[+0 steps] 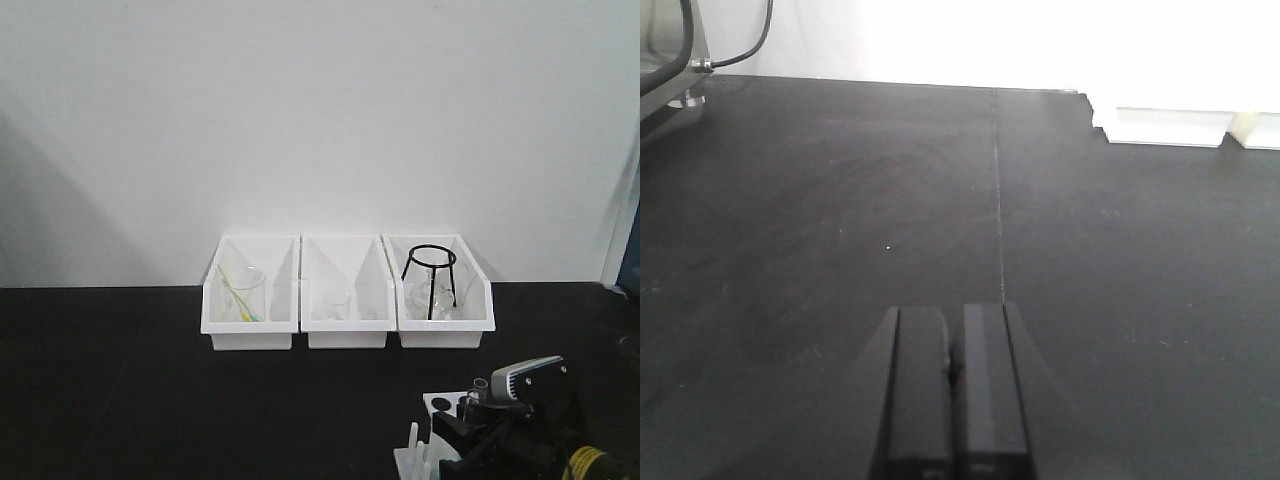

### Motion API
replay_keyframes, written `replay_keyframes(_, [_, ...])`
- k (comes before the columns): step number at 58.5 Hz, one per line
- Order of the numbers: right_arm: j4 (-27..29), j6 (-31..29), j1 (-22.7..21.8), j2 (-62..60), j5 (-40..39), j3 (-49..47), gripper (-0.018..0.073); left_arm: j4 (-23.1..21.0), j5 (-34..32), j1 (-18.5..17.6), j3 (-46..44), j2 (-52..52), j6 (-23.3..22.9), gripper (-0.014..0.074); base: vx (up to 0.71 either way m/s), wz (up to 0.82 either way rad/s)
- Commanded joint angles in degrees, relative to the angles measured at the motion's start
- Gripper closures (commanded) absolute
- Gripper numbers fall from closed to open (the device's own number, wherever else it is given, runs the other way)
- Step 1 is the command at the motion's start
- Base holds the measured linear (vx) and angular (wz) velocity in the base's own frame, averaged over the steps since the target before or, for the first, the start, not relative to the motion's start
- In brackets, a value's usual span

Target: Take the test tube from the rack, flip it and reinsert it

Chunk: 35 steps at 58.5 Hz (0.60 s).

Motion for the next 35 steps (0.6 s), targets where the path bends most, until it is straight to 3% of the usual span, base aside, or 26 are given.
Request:
replay_keyframes(1, [0.4, -0.1, 0.0, -1.8, -5.2, -1.6, 0.0244, -0.3, -4.9, -0.4, 0.0, -0.6, 0.0, 0.0603, 0.0, 0.0])
replay_keyframes(14, [-1.2, -0.2, 0.0, -5.6, -4.0, -1.6, 0.0035, -0.3, -4.9, -0.4, 0.0, -0.6, 0.0, 0.0603, 0.0, 0.0])
replay_keyframes(35, [-1.2, 7.2, 0.0, -28.8, 8.9, -1.6, 0.0016, -0.3, -4.9, -0.4, 0.0, -0.6, 0.0, 0.0603, 0.0, 0.0])
